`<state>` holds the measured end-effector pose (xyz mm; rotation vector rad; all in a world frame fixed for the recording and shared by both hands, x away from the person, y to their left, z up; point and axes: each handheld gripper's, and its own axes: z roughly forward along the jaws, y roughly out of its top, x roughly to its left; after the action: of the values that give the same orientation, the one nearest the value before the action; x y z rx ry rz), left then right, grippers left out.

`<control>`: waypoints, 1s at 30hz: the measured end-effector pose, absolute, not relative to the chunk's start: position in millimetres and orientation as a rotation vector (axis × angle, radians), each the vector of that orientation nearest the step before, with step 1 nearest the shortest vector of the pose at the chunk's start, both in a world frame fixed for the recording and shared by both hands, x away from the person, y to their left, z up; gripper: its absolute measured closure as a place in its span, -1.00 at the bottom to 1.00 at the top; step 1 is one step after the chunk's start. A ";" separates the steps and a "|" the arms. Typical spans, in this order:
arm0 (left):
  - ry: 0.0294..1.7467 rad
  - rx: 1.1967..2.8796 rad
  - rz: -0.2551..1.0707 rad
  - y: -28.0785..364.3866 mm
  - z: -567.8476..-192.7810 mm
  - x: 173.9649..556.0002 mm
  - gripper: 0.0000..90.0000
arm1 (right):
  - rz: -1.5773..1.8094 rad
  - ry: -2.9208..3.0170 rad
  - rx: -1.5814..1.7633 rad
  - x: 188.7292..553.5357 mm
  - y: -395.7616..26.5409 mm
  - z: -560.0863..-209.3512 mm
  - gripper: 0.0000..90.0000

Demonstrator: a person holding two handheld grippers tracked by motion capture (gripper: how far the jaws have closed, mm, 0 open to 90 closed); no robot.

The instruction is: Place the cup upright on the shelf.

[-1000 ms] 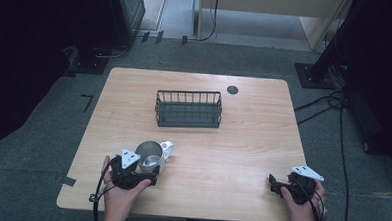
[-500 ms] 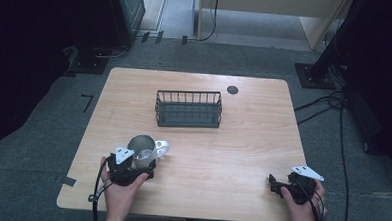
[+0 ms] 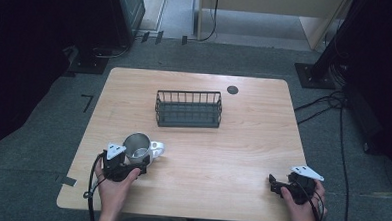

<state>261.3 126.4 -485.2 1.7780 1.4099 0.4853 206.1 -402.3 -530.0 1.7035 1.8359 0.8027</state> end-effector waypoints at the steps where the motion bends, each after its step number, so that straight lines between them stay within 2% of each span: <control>1: 1.412 1.780 0.479 123.7 -486.1 263.6 -1.00 | 0.803 1.836 1.704 206.1 -402.3 -530.0 -1.00; 5: 1.453 1.788 0.503 116.7 -491.7 271.1 -0.99 | 0.803 1.836 1.704 206.0 -402.3 -530.0 -1.00; 6: 1.455 1.788 0.518 116.7 -494.1 273.7 -0.93 | 0.803 1.836 1.704 206.0 -402.3 -530.0 -1.00; 12: 1.419 1.781 0.586 115.8 -491.6 276.1 -0.84 | 0.803 1.836 1.703 206.1 -402.3 -530.0 -1.00; 15: 1.422 1.773 0.561 116.0 -490.5 278.3 -0.82 | 0.803 1.836 1.704 206.0 -402.3 -530.0 -1.00; 23: 1.407 1.788 0.596 107.9 -489.4 280.4 -0.82 | 0.803 1.836 1.703 206.1 -402.3 -530.0 -1.00; 30: 1.353 1.791 0.592 94.8 -475.6 287.3 -0.81 | 0.803 1.836 1.704 206.1 -402.3 -530.0 -1.00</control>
<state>287.3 94.8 -475.6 1.7913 1.3532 0.5922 206.1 -402.3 -530.0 1.7036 1.8357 0.8026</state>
